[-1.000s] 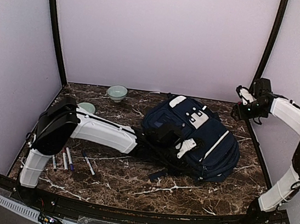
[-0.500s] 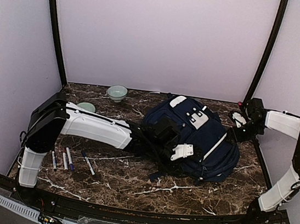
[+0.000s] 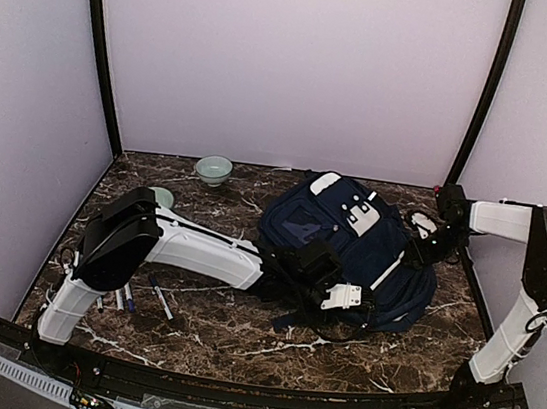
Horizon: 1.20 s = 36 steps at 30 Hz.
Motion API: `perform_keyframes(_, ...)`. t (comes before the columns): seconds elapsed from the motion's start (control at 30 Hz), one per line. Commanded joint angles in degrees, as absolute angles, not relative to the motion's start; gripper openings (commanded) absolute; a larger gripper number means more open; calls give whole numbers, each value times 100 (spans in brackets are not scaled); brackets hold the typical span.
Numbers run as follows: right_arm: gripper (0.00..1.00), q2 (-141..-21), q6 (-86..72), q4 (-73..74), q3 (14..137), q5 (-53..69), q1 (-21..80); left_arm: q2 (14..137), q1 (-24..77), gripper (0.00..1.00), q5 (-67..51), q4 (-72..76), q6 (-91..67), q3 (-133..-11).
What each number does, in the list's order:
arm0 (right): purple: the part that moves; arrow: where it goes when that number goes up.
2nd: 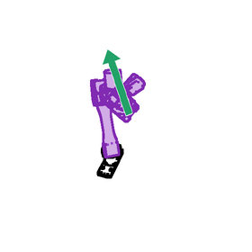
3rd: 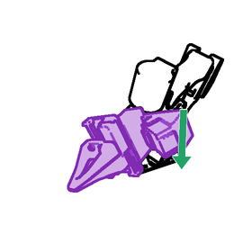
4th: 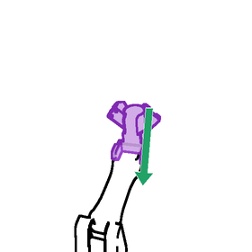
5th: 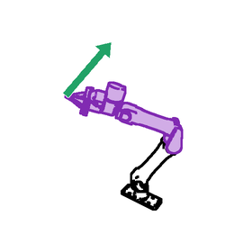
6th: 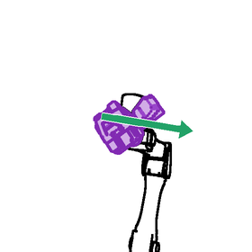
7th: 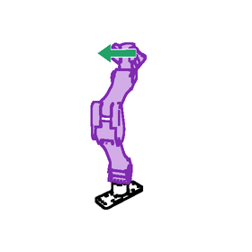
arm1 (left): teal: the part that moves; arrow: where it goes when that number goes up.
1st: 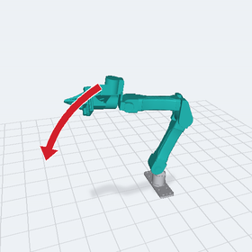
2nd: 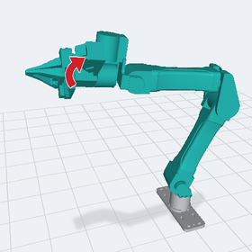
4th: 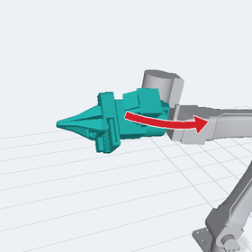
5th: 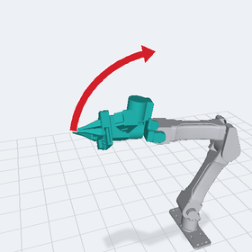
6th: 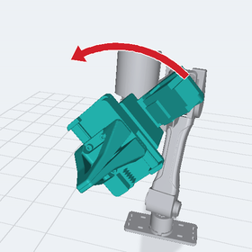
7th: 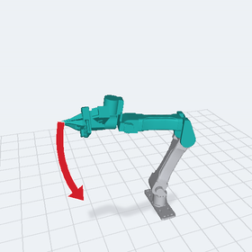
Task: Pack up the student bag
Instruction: Rotate the student bag at the center of the board.
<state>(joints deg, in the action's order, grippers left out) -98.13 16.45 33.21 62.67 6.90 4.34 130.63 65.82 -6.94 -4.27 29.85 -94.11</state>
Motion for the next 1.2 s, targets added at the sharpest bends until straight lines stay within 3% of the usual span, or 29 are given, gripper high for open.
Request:
perform_keyframes(0.0, 64, -10395, 1706, 3345, 6450, 680, 840, 13224, 6657, 47, -87, -43, 3090, -9642)
perform_keyframes(0.47, 62, -11750, 1683, 3531, 7848, 885, 1519, 12810, 6667, 6, 370, 45, 2068, -9191)
perform_keyframes(0.77, 61, -12405, 1552, 4031, 9374, 1254, 1804, 12443, 6671, 1, -492, 1036, 688, -8716)
perform_keyframes(0.97, 64, -11322, 1502, 4058, 9210, 916, 1681, 12492, 6670, 0, -303, 1675, 302, -8640)
perform_keyframes(1.17, 68, -9283, 1469, 3779, 7976, 452, 1633, 12510, 6671, 0, -94, 1874, 273, -8696)
